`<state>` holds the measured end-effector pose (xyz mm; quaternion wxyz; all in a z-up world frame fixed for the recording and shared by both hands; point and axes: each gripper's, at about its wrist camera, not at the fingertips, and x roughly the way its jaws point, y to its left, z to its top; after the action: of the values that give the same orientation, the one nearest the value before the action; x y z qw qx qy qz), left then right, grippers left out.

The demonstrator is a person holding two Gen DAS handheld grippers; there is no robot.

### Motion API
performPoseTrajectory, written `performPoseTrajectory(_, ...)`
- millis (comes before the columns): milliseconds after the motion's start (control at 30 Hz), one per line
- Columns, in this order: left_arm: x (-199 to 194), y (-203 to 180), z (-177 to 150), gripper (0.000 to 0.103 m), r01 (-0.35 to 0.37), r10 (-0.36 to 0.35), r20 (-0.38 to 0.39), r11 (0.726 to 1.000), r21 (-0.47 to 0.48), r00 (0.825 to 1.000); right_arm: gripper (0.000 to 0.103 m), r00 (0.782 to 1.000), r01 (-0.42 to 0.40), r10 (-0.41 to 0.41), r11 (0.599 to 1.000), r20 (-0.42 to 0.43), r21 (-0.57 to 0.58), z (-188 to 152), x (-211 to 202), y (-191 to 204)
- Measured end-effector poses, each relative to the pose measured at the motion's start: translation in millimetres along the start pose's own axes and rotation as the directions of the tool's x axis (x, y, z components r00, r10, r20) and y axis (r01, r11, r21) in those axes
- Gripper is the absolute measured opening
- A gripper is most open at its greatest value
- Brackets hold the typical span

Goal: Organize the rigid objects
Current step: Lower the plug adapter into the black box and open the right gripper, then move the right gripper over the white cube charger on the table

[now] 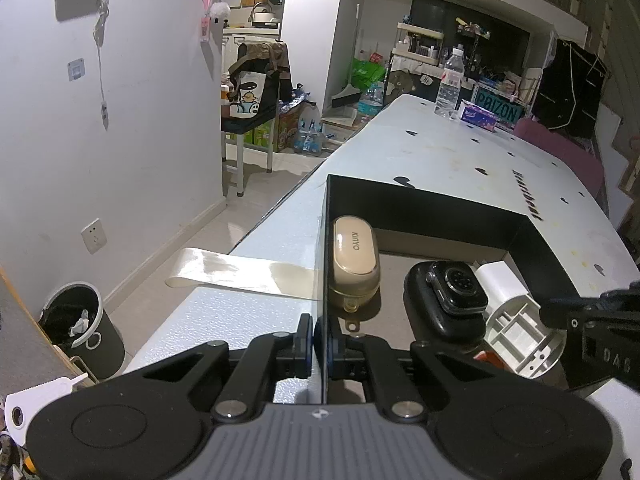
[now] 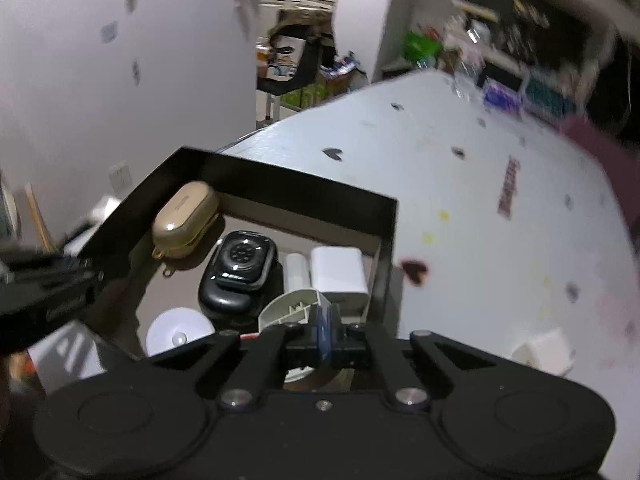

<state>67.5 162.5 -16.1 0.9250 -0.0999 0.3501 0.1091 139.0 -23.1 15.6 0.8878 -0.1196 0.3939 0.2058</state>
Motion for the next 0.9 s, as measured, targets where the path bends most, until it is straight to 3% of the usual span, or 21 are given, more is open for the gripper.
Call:
performPoseTrajectory(100, 0, 0, 0, 0.007, 0.000, 0.000, 0.000, 1.000, 0.000, 1.000, 0.000, 0.995, -0.075, 0.082, 0.990, -0.052, 0.124, -1, 7, -20)
performPoseTrajectory(200, 0, 0, 0, 0.007, 0.000, 0.000, 0.000, 1.000, 0.000, 1.000, 0.000, 0.996, -0.063, 0.069, 0.994, -0.063, 0.091, -2, 6, -16)
performPoseTrajectory(400, 0, 0, 0, 0.007, 0.001, -0.001, 0.000, 1.000, 0.000, 1.000, 0.023, 0.997, -0.067, 0.069, 0.994, -0.022, 0.084, -1, -12, -9)
performPoseTrajectory(500, 0, 0, 0, 0.007, 0.001, -0.001, 0.000, 1.000, -0.001, 1.000, 0.027, 0.996, -0.087, 0.087, 0.992, 0.010, 0.092, 1, -26, -13)
performPoseTrajectory(667, 0, 1, 0, 0.007, 0.001, -0.001, 0.000, 1.000, -0.001, 1.000, 0.050, 0.991, -0.116, 0.110, 0.990, 0.071, 0.084, -2, -50, -15)
performPoseTrajectory(800, 0, 1, 0, 0.007, 0.001, -0.001, 0.000, 1.000, 0.000, 1.000, 0.081, 0.987, -0.116, 0.106, 0.990, 0.117, 0.083, -5, -64, -19)
performPoseTrajectory(900, 0, 1, 0, 0.007, 0.000, 0.000, 0.000, 1.000, 0.000, 1.000, 0.088, 0.985, -0.111, 0.099, 0.991, 0.141, 0.080, -10, -72, -23)
